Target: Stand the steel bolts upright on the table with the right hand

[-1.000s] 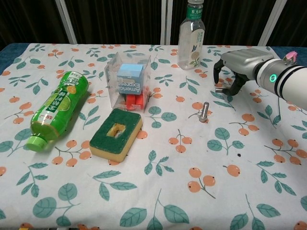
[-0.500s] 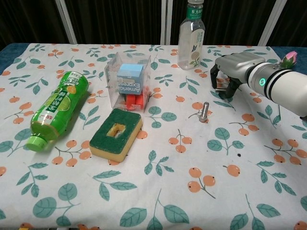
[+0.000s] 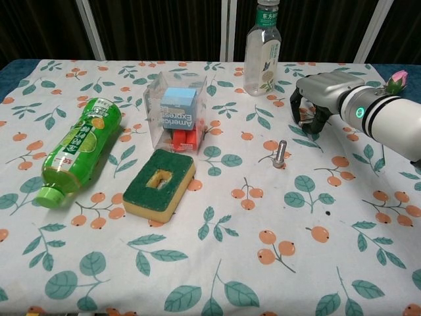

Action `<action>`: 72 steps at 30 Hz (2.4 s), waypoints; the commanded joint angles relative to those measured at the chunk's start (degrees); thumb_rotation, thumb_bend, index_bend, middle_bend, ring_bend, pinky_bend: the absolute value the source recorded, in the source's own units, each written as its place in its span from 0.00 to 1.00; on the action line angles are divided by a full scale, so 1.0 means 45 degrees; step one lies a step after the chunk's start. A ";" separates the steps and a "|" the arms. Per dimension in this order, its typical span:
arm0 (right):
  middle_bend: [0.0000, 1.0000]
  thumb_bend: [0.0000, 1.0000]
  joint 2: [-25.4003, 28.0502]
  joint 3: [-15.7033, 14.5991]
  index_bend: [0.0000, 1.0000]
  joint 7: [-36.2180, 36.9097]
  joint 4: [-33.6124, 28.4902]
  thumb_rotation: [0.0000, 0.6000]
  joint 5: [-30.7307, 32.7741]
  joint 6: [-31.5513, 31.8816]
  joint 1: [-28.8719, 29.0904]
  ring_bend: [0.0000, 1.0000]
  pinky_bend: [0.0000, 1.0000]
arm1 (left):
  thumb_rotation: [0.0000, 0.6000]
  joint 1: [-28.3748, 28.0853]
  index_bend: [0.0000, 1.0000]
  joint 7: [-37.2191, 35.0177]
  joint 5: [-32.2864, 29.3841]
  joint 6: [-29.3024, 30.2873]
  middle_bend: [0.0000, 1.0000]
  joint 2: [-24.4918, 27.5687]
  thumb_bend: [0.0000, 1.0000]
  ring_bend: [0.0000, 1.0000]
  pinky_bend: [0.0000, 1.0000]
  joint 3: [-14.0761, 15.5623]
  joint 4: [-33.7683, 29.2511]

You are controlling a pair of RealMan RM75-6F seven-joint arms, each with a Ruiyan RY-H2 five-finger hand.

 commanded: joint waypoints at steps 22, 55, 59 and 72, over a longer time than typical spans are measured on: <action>0.27 0.33 0.2215 0.0934 0.60 0.5875 -0.2221 1.00 -0.0598 -0.1367 -0.1585 0.00 0.00 | 1.00 -0.0026 0.10 0.0197 0.0059 -0.0002 0.00 0.0056 0.06 0.00 0.00 -0.0009 -0.0130; 0.25 0.33 0.2448 0.0770 0.42 0.7293 -0.1971 1.00 -0.0981 -0.1881 -0.1501 0.00 0.00 | 1.00 -0.0010 0.10 0.0156 0.0090 0.0016 0.00 0.0098 0.06 0.00 0.00 -0.0004 -0.0182; 0.22 0.33 0.2832 0.0730 0.26 0.7446 -0.2490 1.00 -0.1516 -0.1212 -0.1829 0.00 0.00 | 1.00 -0.0038 0.10 0.0157 0.0098 0.0000 0.00 0.0099 0.06 0.00 0.00 -0.0025 -0.0170; 0.09 0.34 0.6498 -0.1016 0.05 0.8735 -0.6054 1.00 -0.6239 0.4768 -0.5906 0.00 0.00 | 1.00 -0.0238 0.10 -0.0079 0.0176 -0.0076 0.00 0.0029 0.06 0.00 0.00 -0.0170 -0.0163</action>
